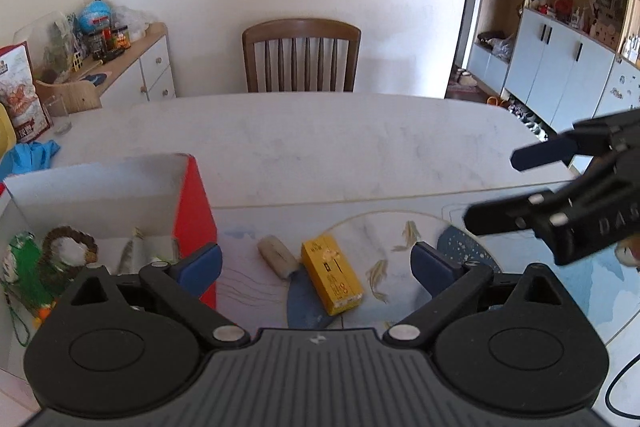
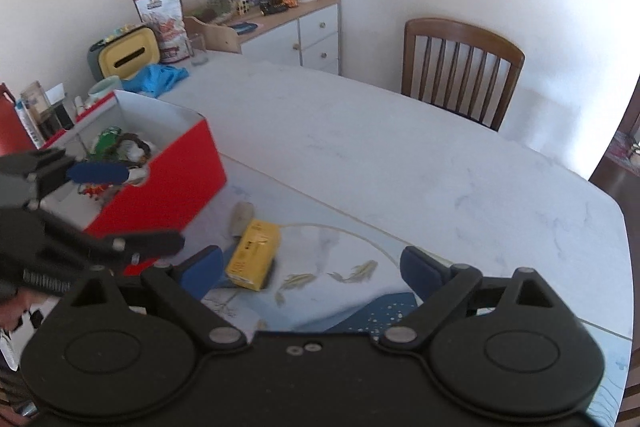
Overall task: Organize objects
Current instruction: 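Move the left gripper to the yellow box while the right moves to the cream roller, then grasp the yellow box with the left gripper while the right grasps the cream roller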
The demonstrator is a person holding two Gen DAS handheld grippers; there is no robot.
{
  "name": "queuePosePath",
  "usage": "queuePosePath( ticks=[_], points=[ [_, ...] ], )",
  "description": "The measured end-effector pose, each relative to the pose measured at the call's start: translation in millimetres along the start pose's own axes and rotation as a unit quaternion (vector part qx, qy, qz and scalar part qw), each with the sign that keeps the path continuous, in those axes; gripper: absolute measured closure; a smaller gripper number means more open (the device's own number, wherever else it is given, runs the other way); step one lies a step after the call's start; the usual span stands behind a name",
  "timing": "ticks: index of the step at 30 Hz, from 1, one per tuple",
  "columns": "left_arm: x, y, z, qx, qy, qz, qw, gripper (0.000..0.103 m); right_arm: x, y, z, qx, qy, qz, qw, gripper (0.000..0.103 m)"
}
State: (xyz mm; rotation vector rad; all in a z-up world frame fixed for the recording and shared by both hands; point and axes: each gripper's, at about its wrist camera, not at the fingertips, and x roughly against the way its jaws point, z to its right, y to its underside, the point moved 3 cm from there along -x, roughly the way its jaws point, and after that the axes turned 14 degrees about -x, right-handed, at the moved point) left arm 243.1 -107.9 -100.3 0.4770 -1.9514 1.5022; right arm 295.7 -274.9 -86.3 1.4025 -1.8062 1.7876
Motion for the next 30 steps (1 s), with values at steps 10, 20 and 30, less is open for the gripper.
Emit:
queuePosePath(
  ticks=[10, 20, 30],
  points=[
    [-35, 14, 24, -0.001, -0.014, -0.023, 0.9996, 0.002, -39, -11, 1, 0.006, -0.01, -0.027, 1.0, 0.01],
    [-72, 29, 33, 0.026, -0.035, -0.048, 0.9979, 0.003, -94, -26, -20, 0.033, -0.029, -0.061, 0.997, 0.014],
    [-93, 31, 47, 0.028, -0.05, -0.066, 0.9961, 0.011, -149, -39, -53, 0.072, -0.054, -0.116, 0.989, 0.023]
  ],
)
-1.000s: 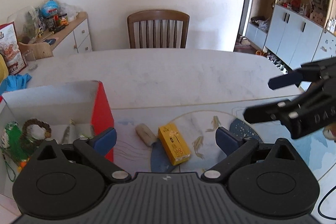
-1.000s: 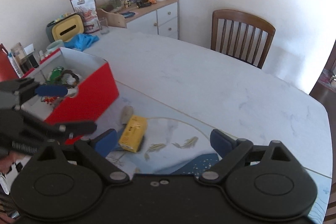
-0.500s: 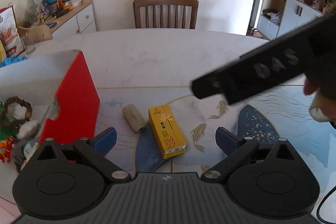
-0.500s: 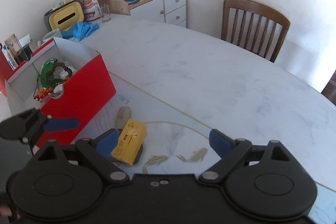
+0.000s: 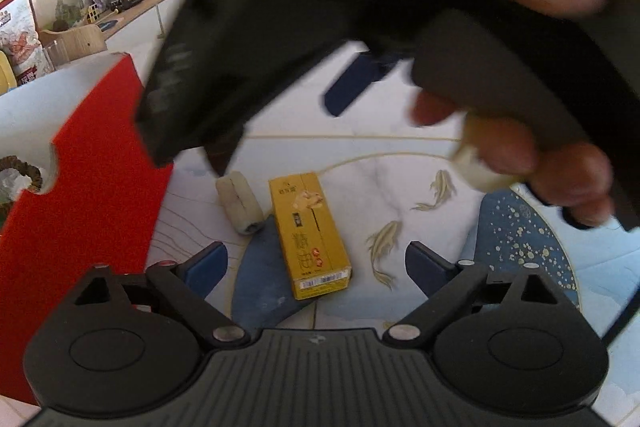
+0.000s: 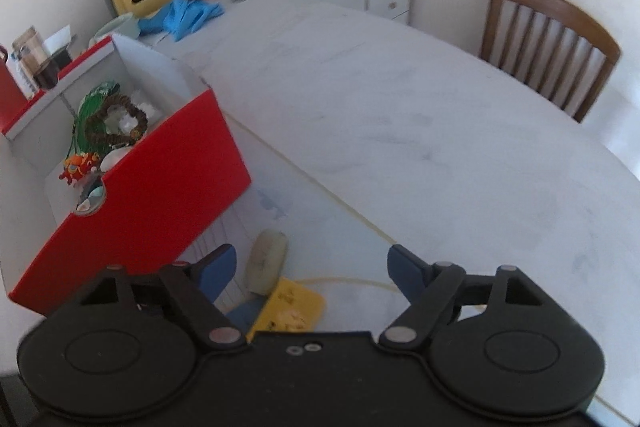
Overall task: Organize objects
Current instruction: 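Grasp the yellow box with the left gripper while the right grasps the cream roller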
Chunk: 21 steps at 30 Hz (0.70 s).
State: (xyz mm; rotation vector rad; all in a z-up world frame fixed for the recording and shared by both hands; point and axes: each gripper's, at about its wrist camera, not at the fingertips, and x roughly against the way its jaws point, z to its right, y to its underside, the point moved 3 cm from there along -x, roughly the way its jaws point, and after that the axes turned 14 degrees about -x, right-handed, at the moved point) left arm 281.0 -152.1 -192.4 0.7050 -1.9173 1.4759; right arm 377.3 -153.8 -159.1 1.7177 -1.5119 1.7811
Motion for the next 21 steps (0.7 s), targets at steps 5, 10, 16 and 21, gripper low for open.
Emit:
queuePosePath(
  ticks=[5, 10, 16, 21],
  points=[
    [-9, 1, 1, 0.005, -0.014, -0.019, 0.9997, 0.03, -26, -4, -9, 0.003, -0.01, -0.045, 0.999, 0.033],
    [-10, 2, 3, 0.0, -0.026, -0.022, 0.9994, 0.035, -44, -6, -17, 0.001, -0.008, -0.074, 0.997, 0.047],
    [-11, -2, 5, 0.002, -0.035, -0.025, 0.9991, 0.049, -55, -6, -23, 0.012, 0.003, -0.094, 0.996, 0.06],
    [-9, -2, 6, 0.0, -0.037, -0.027, 0.999, 0.065, -56, -7, -27, 0.022, 0.019, -0.1, 0.995, 0.077]
  ],
)
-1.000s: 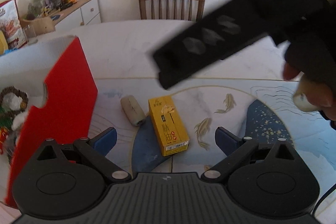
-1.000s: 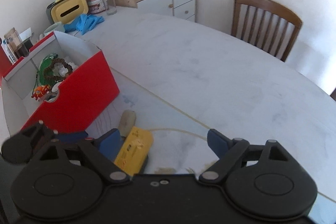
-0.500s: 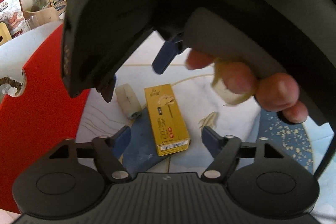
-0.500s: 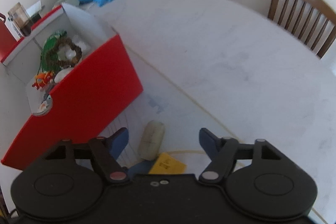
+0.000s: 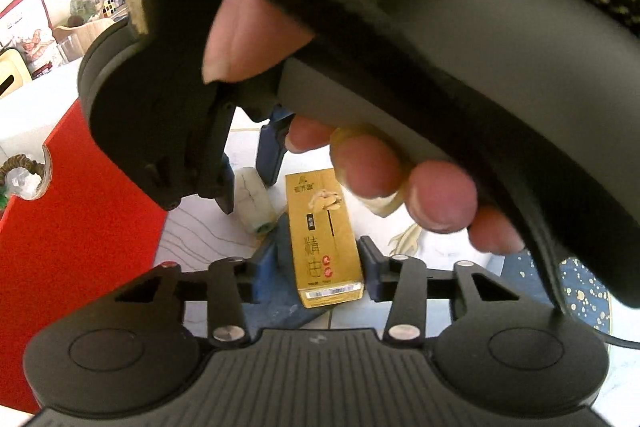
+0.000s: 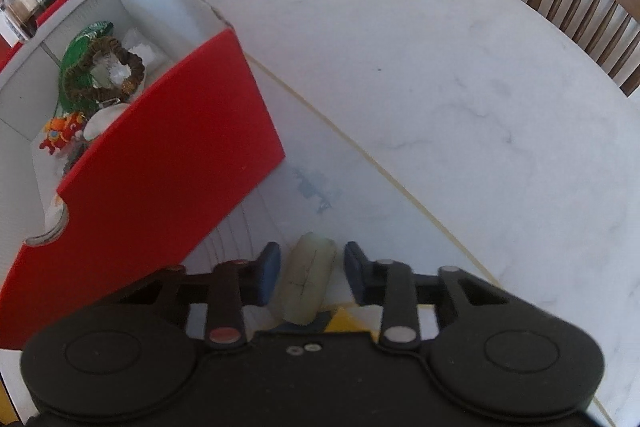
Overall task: Organize objects
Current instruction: 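Grasp the yellow box with the left gripper while the right grasps the cream roller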
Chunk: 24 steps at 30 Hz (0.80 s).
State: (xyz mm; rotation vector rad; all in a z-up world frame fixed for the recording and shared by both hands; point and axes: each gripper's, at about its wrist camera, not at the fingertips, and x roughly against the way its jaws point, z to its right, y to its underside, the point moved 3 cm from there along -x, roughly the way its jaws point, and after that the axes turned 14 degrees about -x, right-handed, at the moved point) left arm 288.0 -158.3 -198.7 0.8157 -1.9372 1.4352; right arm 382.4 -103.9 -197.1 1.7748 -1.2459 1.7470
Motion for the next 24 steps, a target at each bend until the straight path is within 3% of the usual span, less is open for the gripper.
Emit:
queuePosePath(
  ticks=[5, 24],
  points=[
    [3, 1, 1, -0.004, 0.0, -0.001, 1.0, 0.072, 0, 3, -3, 0.008, 0.008, -0.001, 1.0, 0.08],
    [50, 16, -4, -0.005, 0.019, 0.029, 0.9994, 0.073, 39, 9, 27, -0.051, 0.006, 0.048, 0.998, 0.083]
  ],
)
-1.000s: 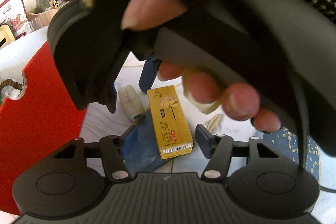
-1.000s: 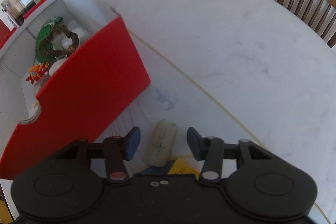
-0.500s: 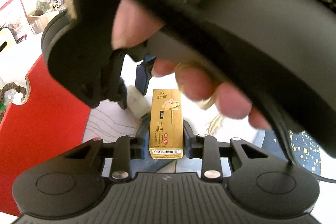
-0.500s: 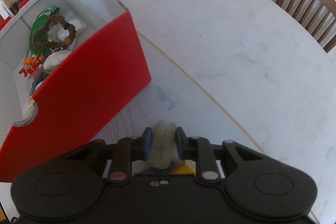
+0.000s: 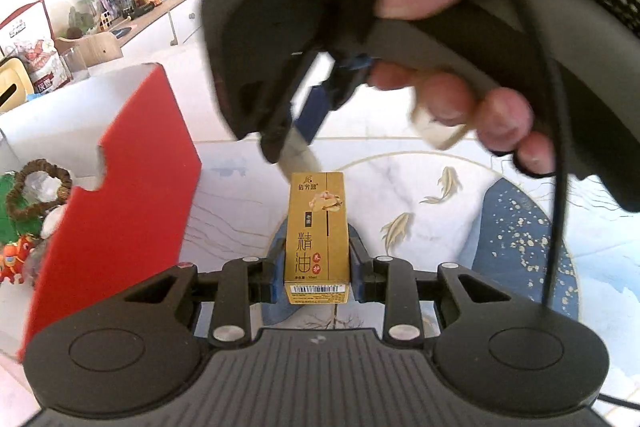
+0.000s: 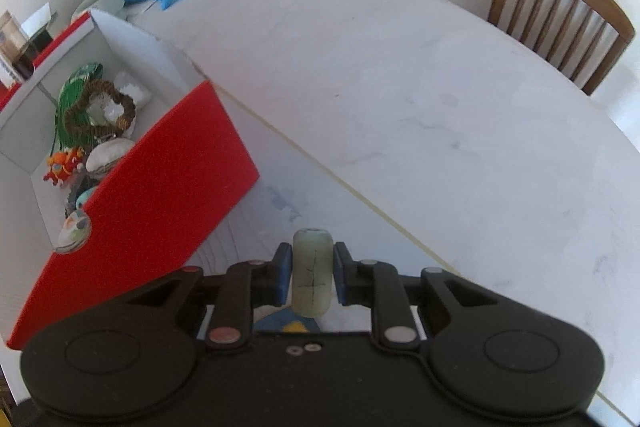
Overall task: Organize objects
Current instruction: 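Grasp the yellow box with the left gripper while the right grasps the cream roller, then carry the yellow box and cream roller over the box with both grippers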
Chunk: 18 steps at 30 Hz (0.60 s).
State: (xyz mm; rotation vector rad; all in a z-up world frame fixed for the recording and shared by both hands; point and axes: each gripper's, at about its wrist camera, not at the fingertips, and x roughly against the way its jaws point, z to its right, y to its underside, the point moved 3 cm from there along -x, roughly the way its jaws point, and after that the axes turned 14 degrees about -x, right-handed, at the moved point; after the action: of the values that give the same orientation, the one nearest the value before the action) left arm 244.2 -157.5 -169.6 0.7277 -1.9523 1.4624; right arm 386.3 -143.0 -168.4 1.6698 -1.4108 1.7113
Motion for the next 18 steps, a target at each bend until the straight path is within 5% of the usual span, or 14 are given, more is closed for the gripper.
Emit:
queuePosePath(
  ticks=[18],
  points=[
    [62, -18, -48, -0.005, 0.014, 0.042, 0.999, 0.073, 93, 32, 13, -0.05, -0.002, 0.079, 0.996, 0.083]
  ],
)
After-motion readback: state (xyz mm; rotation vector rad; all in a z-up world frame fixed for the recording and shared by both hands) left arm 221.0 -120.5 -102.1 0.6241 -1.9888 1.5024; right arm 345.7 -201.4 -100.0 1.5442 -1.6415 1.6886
